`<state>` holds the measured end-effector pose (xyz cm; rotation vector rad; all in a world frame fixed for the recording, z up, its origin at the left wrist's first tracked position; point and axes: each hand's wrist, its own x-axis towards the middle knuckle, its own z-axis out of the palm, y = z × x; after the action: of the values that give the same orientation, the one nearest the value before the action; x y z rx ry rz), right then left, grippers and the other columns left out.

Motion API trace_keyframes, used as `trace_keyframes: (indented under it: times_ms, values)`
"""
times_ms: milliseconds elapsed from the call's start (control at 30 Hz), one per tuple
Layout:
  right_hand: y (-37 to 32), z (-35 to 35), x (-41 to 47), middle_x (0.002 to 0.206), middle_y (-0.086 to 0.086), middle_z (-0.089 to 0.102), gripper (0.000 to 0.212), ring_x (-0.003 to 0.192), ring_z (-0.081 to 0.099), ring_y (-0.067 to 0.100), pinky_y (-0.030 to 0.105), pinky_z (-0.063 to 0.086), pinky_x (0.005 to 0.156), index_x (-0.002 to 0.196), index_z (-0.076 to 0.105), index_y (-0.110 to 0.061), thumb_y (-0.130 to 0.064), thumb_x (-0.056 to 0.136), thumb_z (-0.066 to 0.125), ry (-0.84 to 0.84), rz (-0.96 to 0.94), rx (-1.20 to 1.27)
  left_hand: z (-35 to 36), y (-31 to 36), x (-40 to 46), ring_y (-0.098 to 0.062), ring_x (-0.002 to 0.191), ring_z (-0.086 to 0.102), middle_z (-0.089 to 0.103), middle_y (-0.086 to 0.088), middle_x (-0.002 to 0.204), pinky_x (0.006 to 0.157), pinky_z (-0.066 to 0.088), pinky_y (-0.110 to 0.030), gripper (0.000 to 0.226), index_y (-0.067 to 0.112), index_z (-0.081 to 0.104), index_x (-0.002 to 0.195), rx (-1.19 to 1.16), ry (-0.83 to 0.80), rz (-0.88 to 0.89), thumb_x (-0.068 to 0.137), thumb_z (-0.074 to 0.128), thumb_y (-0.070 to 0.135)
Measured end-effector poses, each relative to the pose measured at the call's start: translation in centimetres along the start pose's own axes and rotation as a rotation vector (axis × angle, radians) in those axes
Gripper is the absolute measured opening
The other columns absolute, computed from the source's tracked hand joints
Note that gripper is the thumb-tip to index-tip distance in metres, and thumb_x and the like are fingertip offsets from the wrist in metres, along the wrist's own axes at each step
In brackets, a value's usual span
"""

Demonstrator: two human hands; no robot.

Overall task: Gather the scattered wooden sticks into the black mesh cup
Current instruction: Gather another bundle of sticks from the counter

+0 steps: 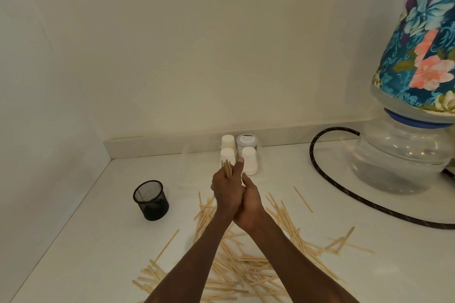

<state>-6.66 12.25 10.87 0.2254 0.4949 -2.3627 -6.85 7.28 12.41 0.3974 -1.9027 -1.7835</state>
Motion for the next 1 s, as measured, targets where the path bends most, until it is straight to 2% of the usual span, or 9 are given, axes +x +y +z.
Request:
trace_keyframes:
  times_ms: [233,367,500,600,667,767,867,933,1000]
  values:
    - [-0.1,-0.8,-0.2,0.139,0.013,0.057,0.062,0.131,0.053,0.028,0.04,0.04,0.11,0.139,0.051,-0.01,-0.054,0.099,0.033,0.029,0.005,0.005,0.2,-0.1,0.2,-0.015,0.047,0.039,0.041,-0.002,0.046,0.055,0.038,-0.036,0.056,0.012,0.041,0.049,-0.029,0.007,0.003,0.087,0.066,0.044]
    - [-0.4,-0.1,-0.2,0.134,0.015,0.061,0.065,0.123,0.06,0.029,0.04,0.048,0.101,0.135,0.056,-0.01,-0.058,0.097,0.035,-0.013,0.0,-0.054,0.2,0.0,0.2,-0.01,0.045,0.045,0.047,0.005,0.044,0.06,0.042,-0.033,0.049,0.018,0.047,0.048,0.011,0.014,-0.025,0.085,0.067,0.045]
    - [-0.2,-0.9,0.0,0.137,0.015,0.058,0.065,0.131,0.052,0.03,0.042,0.037,0.113,0.139,0.05,-0.007,-0.055,0.099,0.031,0.065,0.003,-0.01,0.2,0.6,0.1,-0.014,0.047,0.044,0.045,0.001,0.048,0.055,0.039,-0.033,0.052,0.01,0.047,0.055,-0.052,0.005,-0.064,0.087,0.062,0.047]
    - [-0.2,-0.6,-0.1,0.137,0.016,0.059,0.066,0.13,0.053,0.031,0.042,0.037,0.113,0.138,0.052,-0.008,-0.056,0.099,0.032,0.054,-0.011,0.008,0.0,0.5,0.2,-0.015,0.046,0.044,0.044,0.002,0.046,0.057,0.041,-0.034,0.052,0.013,0.044,0.05,-0.036,-0.02,-0.065,0.085,0.068,0.043]
    - [-0.4,0.4,-0.4,0.133,0.015,0.061,0.065,0.124,0.058,0.03,0.041,0.047,0.102,0.133,0.058,-0.01,-0.059,0.096,0.037,0.026,-0.017,-0.01,-0.2,0.3,0.1,-0.018,0.052,0.052,0.048,0.003,0.047,0.063,0.046,-0.037,0.048,0.019,0.046,0.049,0.026,-0.045,-0.079,0.083,0.069,0.043]
    - [-0.2,1.0,-0.6,0.13,0.015,0.063,0.065,0.122,0.058,0.031,0.04,0.048,0.098,0.132,0.06,-0.009,-0.059,0.095,0.041,0.072,-0.027,-0.089,-0.4,0.2,0.2,-0.035,0.08,0.063,0.056,-0.001,0.057,0.08,0.052,-0.048,0.043,0.022,0.052,0.052,0.091,-0.073,-0.118,0.082,0.067,0.049]
    - [0.1,1.3,-0.7,0.12,0.011,0.068,0.058,0.119,0.059,0.027,0.038,0.046,0.102,0.126,0.063,-0.01,-0.055,0.096,0.044,0.1,-0.039,-0.142,-0.8,0.6,0.1,-0.029,0.075,0.066,0.06,-0.001,0.059,0.077,0.051,-0.044,0.036,0.018,0.062,0.059,0.055,-0.076,-0.155,0.08,0.066,0.047]
    - [0.0,1.7,-0.6,0.109,0.008,0.072,0.045,0.112,0.065,0.022,0.035,0.048,0.101,0.112,0.071,-0.012,-0.047,0.098,0.046,0.164,-0.159,-0.314,-1.2,0.6,0.0,-0.017,0.057,0.062,0.059,0.0,0.054,0.061,0.049,-0.034,0.033,0.015,0.061,0.057,0.007,-0.07,-0.176,0.081,0.066,0.038]
    - [-0.4,2.3,-0.5,0.1,0.006,0.075,0.039,0.103,0.069,0.02,0.034,0.052,0.093,0.097,0.073,-0.015,-0.039,0.1,0.043,0.353,-0.417,-0.727,-1.7,0.3,0.0,-0.012,0.046,0.049,0.05,0.004,0.046,0.052,0.041,-0.03,0.035,0.019,0.056,0.05,0.014,-0.069,-0.157,0.083,0.063,0.027]
